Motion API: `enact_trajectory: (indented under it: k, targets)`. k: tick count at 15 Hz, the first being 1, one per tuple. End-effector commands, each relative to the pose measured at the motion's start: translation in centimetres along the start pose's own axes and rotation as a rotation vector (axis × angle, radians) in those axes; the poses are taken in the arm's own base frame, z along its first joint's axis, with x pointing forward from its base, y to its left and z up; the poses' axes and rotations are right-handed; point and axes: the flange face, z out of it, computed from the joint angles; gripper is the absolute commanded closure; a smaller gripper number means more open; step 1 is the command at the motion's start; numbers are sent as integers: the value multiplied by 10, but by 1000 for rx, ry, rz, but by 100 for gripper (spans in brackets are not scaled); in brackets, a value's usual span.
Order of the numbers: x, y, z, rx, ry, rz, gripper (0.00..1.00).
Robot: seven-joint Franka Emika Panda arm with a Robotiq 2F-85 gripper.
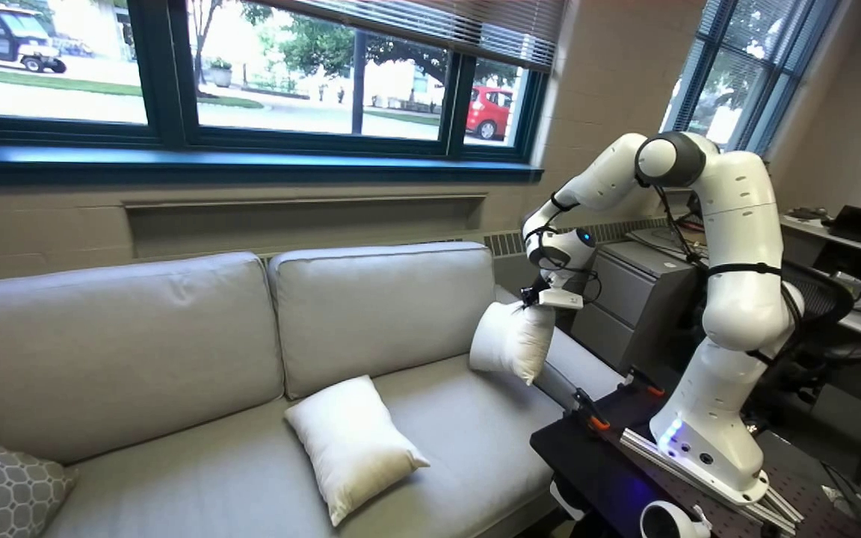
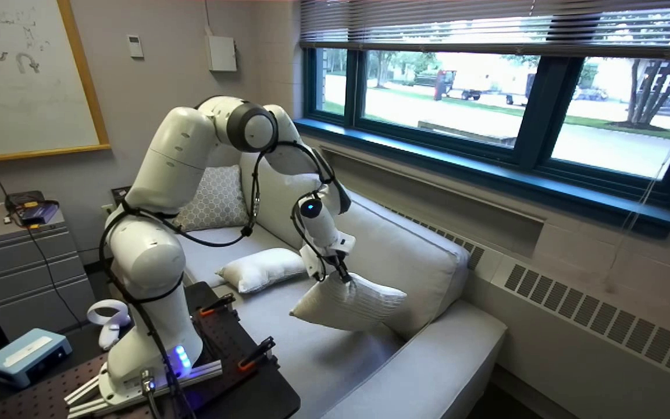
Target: Put the pillows upright against the armrest of the couch
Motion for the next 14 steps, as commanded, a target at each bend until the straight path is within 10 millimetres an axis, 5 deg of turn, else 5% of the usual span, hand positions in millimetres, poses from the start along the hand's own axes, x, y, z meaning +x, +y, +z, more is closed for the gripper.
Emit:
enact_trajectory:
  k: [1, 6, 14]
  targets:
    - [46, 7, -27, -32, 117, 20, 98]
    - [63, 16, -17, -73, 160, 22, 98]
    - [39, 29, 23, -111, 102, 17, 98]
